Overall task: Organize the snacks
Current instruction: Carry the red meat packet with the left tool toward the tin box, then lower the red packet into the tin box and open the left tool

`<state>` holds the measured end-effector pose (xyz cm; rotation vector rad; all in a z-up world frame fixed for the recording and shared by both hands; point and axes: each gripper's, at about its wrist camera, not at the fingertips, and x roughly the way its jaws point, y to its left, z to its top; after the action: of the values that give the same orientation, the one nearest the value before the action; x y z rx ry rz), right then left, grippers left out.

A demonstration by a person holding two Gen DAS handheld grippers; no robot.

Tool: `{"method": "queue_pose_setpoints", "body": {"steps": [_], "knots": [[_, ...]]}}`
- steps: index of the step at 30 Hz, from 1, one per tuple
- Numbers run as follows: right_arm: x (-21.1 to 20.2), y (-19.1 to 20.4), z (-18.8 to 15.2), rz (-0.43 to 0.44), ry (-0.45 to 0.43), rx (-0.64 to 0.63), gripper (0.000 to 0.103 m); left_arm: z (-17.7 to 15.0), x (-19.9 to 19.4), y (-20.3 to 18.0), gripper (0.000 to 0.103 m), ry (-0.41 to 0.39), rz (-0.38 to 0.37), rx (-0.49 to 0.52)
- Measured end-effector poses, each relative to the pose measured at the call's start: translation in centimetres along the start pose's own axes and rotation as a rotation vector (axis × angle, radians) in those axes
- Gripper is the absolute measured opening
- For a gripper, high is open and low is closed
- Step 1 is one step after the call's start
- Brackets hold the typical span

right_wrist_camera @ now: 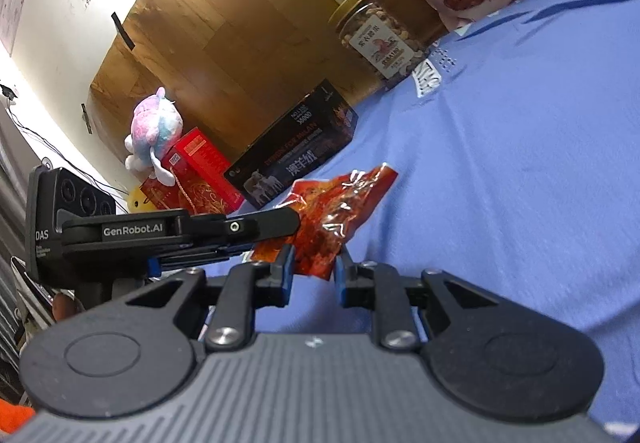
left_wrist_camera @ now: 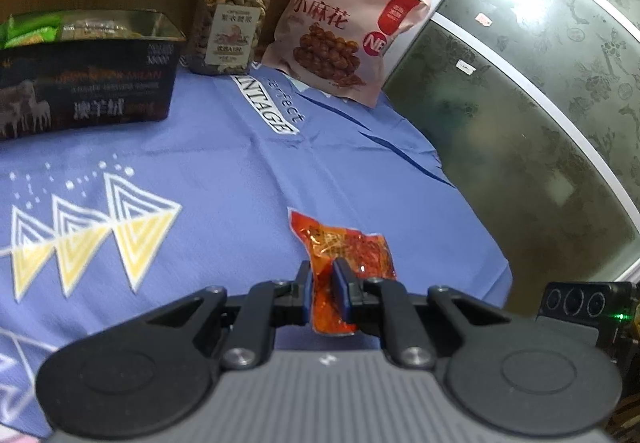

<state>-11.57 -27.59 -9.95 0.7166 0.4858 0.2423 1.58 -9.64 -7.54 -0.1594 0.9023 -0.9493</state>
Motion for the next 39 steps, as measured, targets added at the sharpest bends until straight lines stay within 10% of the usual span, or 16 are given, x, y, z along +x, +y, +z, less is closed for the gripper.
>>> {"method": "queue_pose_setpoints", "body": {"steps": [18, 26, 30, 39], "knots": [[16.3, 5.4, 11.7, 0.228, 0.135, -0.102, 0.018, 12.8, -3.2, 10.5, 0.012, -0.161, 0.237, -0.082], [25.5, 7.8, 15.7, 0.038, 0.158, -0.381, 0.026, 19.2, 1.5, 15.5, 0.011, -0.168, 0.434, -0.107], [24.0, 7.6, 15.2, 0.031, 0.135, -0.426, 0.028, 18.6, 1.2, 16.0, 0.013, -0.178, 0.42, -0.148], [14.1, 2.2, 11.8, 0.049, 0.017, -0.092, 0.039, 13.9, -1.3, 11.0, 0.015, -0.183, 0.51, -0.072]]}}
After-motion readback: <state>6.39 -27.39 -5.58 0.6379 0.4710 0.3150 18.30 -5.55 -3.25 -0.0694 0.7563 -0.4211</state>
